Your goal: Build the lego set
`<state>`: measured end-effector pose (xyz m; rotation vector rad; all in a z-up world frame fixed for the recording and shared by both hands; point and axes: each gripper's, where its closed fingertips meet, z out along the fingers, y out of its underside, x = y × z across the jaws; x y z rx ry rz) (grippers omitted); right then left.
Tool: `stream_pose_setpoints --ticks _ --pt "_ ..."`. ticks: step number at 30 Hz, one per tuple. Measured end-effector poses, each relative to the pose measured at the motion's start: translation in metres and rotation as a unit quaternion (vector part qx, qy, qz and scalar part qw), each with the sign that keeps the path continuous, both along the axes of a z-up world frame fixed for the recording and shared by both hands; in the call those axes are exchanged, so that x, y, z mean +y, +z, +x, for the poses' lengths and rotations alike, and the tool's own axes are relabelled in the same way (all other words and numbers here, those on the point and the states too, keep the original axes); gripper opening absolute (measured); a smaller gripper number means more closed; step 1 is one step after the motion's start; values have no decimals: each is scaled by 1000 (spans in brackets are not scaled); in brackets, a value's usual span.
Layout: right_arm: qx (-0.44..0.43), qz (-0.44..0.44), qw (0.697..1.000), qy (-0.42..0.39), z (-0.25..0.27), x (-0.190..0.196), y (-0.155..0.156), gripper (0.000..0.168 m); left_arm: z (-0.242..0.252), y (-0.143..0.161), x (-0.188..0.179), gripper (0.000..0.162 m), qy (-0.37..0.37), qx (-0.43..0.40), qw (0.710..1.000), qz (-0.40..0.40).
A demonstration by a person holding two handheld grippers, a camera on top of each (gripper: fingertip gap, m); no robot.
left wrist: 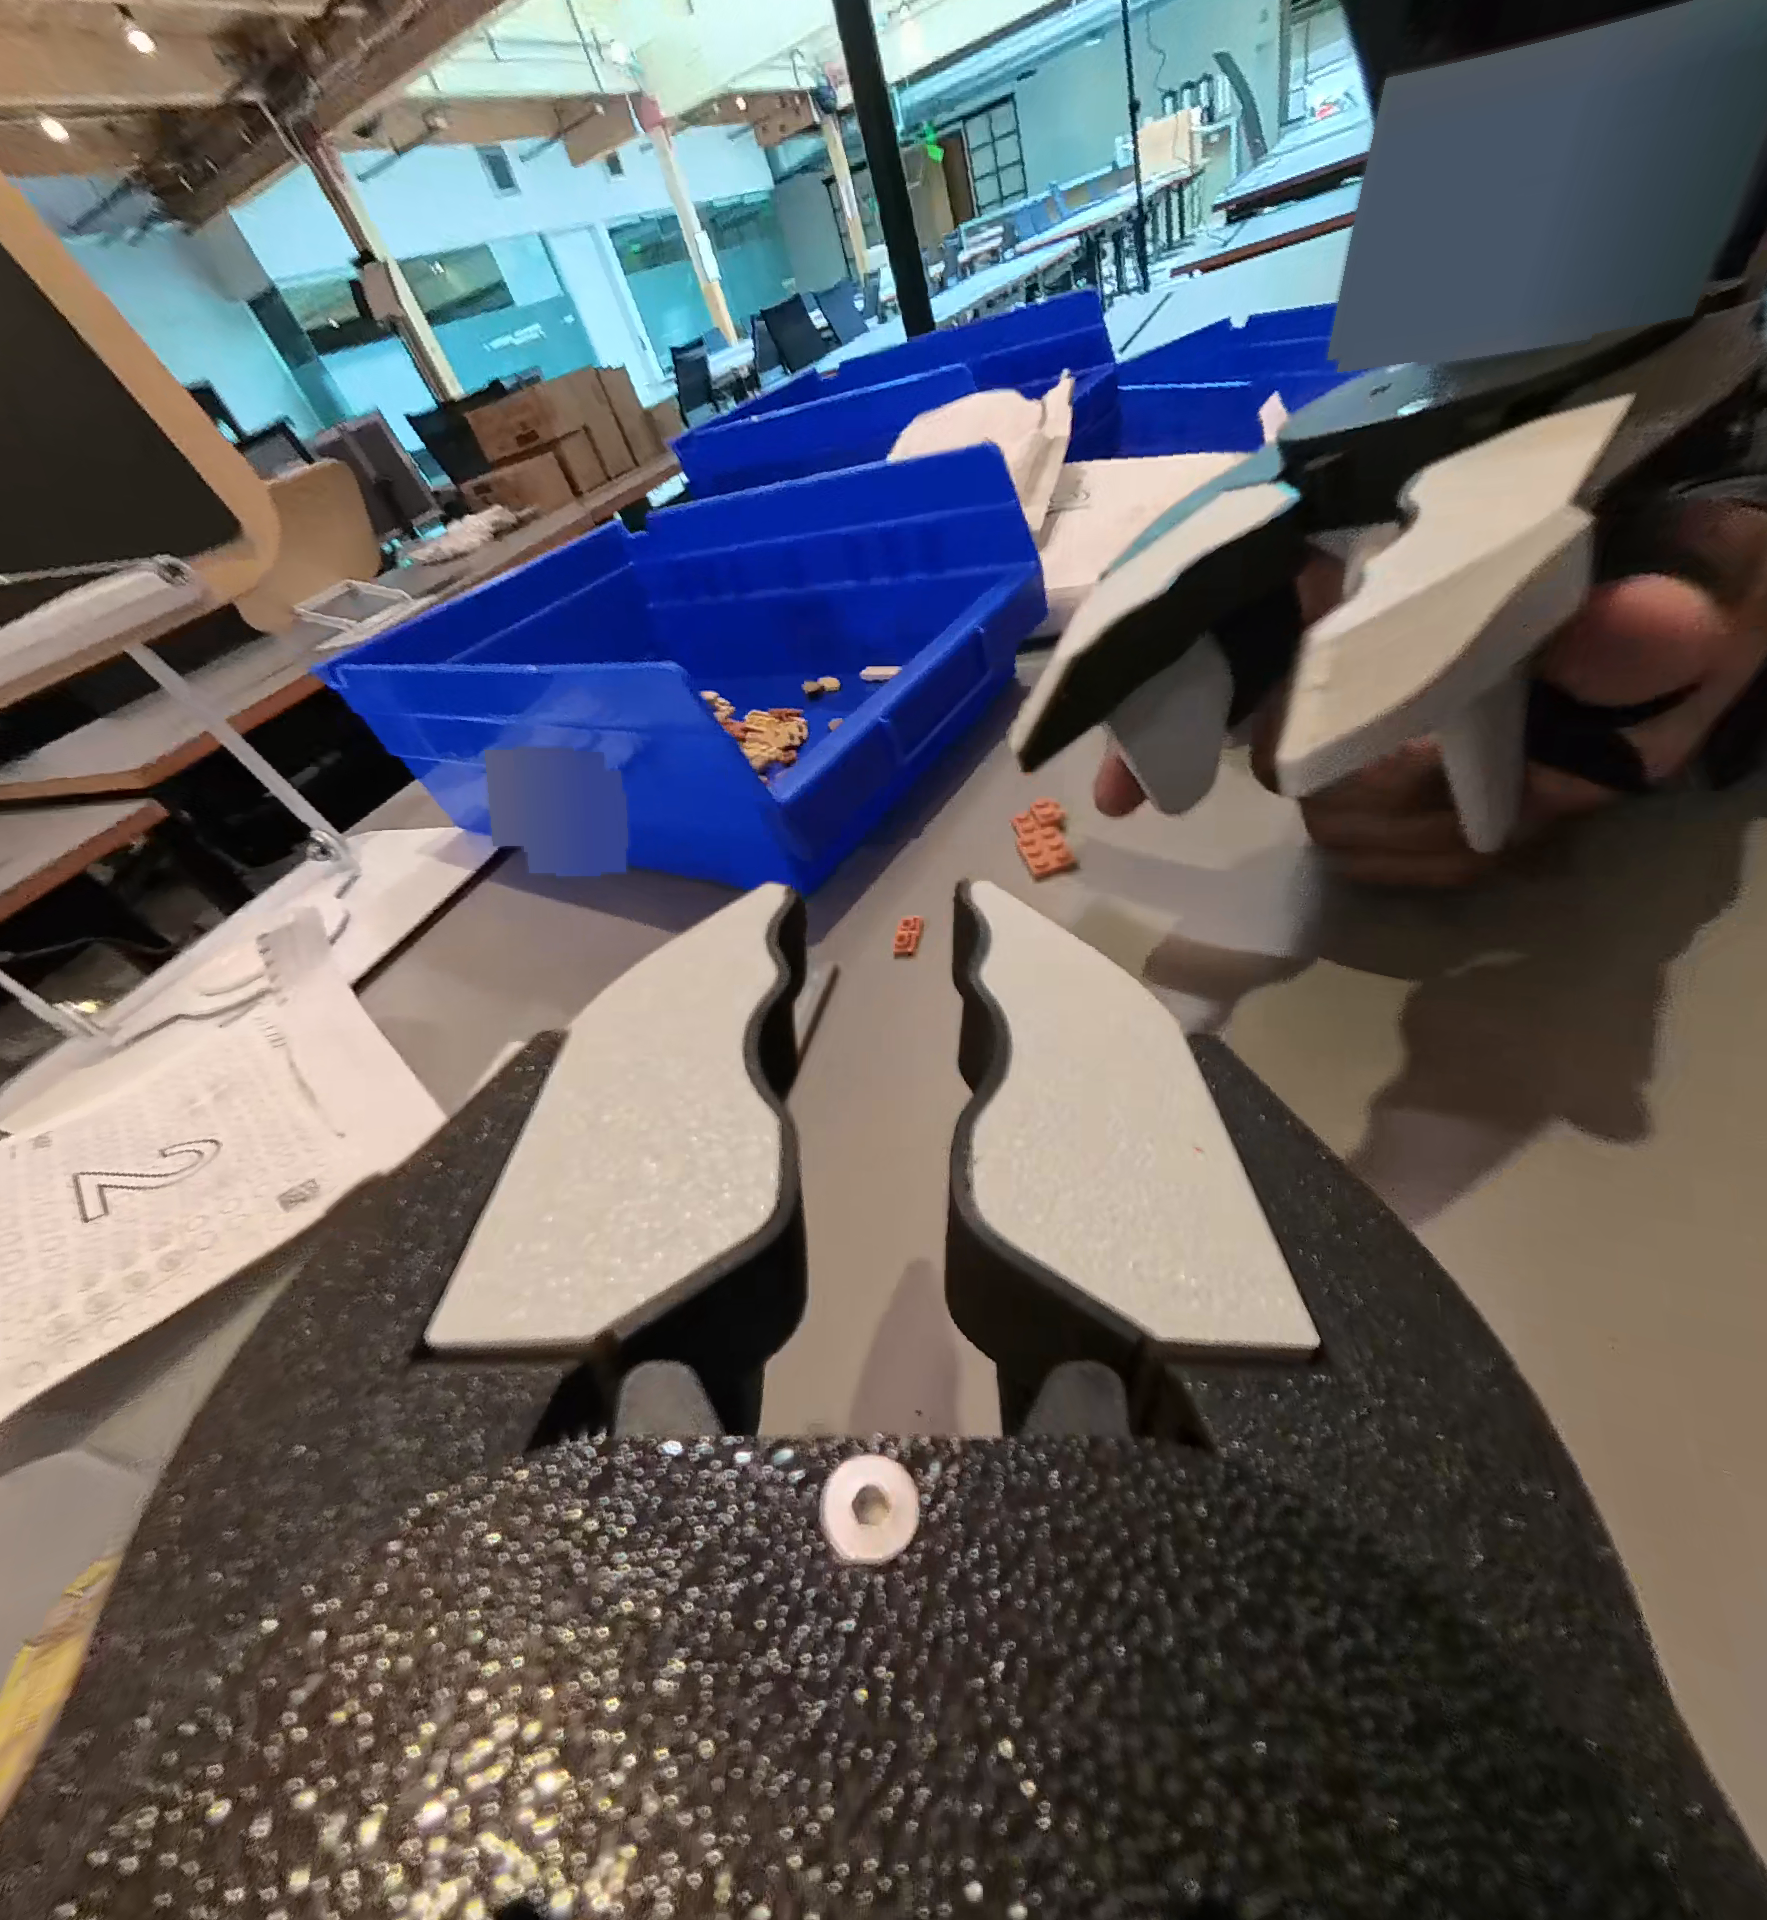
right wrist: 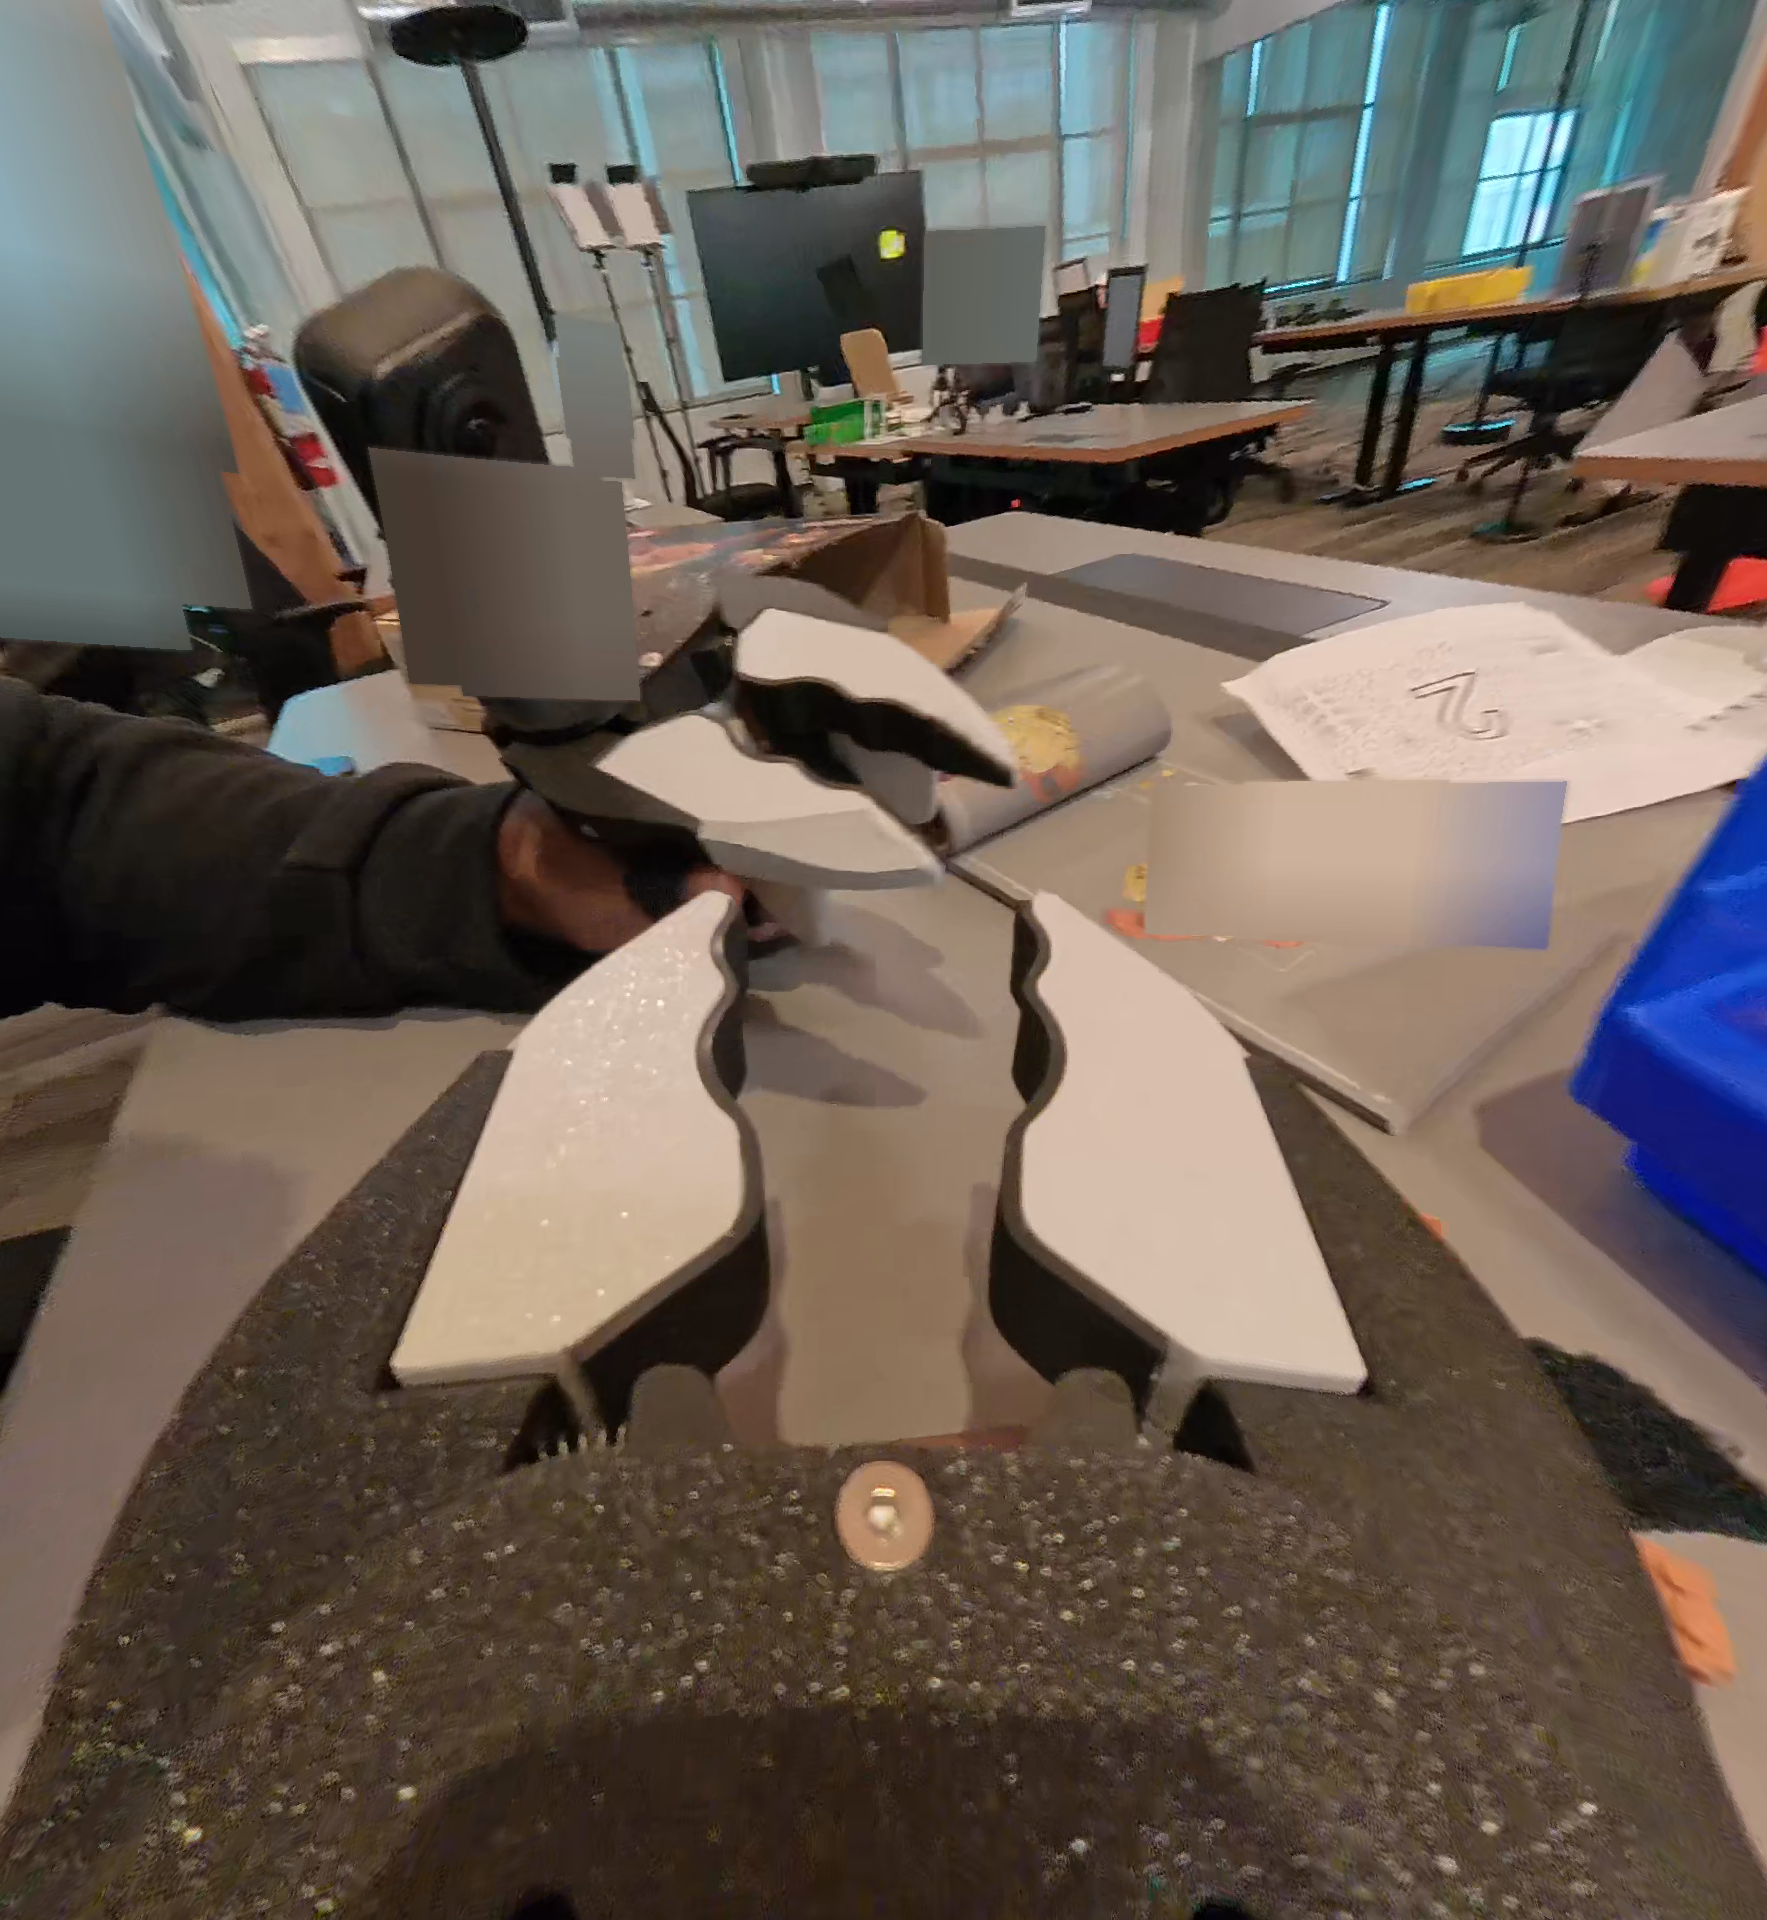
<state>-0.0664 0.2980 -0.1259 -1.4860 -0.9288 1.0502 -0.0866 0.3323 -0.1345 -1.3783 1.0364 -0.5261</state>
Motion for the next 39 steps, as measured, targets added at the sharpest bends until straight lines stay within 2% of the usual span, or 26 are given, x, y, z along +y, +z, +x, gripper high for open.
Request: stream_pose_setpoints --ticks 7,13,21,39 --pt "-17 -64 996 -53 24 22 -12 47 8 -20 -15 25 -14 20 990 -141" --pt "-37 -102 992 -65 29 25 -22 43 18 -42 -35 21 -64 77 973 -209" --pt "-42 -113 991 -61 29 25 -24 36 23 -58 -49 18 -84 149 968 -183" --pt "-46 -129 990 -37 27 22 -27 30 10 -70 -49 16 -67 187 961 -193"
